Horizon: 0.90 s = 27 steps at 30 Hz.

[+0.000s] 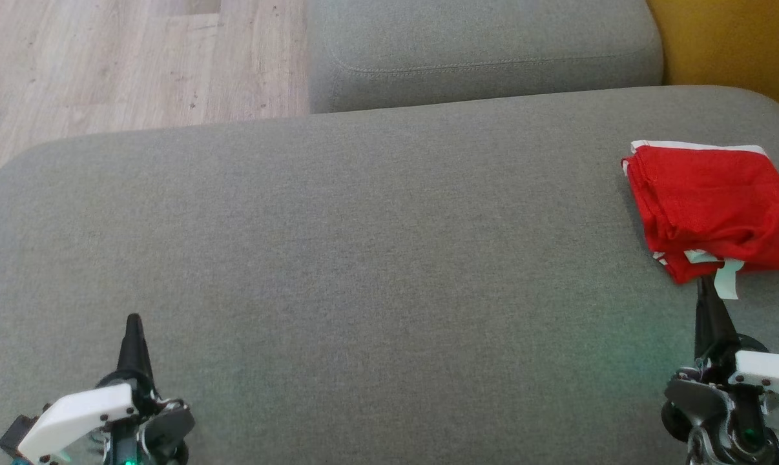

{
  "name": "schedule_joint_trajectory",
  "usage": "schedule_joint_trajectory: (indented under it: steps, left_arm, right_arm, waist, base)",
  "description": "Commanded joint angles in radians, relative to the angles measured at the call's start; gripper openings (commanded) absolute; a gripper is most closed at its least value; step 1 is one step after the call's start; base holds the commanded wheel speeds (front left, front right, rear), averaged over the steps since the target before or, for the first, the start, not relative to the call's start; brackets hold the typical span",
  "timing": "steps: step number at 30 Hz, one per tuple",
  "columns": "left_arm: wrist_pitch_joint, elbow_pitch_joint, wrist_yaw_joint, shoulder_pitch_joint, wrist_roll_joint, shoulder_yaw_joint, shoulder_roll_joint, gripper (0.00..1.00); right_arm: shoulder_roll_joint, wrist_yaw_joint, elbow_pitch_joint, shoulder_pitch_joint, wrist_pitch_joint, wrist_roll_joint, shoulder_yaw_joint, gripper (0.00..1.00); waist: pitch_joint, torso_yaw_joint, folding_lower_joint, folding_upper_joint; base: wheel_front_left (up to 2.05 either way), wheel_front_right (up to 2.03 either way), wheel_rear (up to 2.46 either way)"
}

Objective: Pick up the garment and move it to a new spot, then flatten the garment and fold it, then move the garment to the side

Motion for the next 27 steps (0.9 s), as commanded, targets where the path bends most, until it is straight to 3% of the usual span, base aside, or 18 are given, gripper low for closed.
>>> schedule_joint_trajectory:
  steps: [1,27]
  left_arm:
    - [0.006,-0.029,0.001,-0.047,0.002,0.033,0.012,0.00]
    - [0.010,-0.029,0.001,-0.048,0.007,0.039,0.008,0.00]
  right_arm:
    - [-0.004,-0.001,-0.038,-0.054,0.006,0.007,0.020,0.00]
    - [-0.004,-0.001,-0.038,-0.054,0.006,0.007,0.020,0.00]
  waist:
    - [0.000,0.000,0.0000,0.0000]
    - [0.000,0.000,0.0000,0.0000]
  base:
    - [0.00,0.00,0.00]
    - [0.00,0.00,0.00]
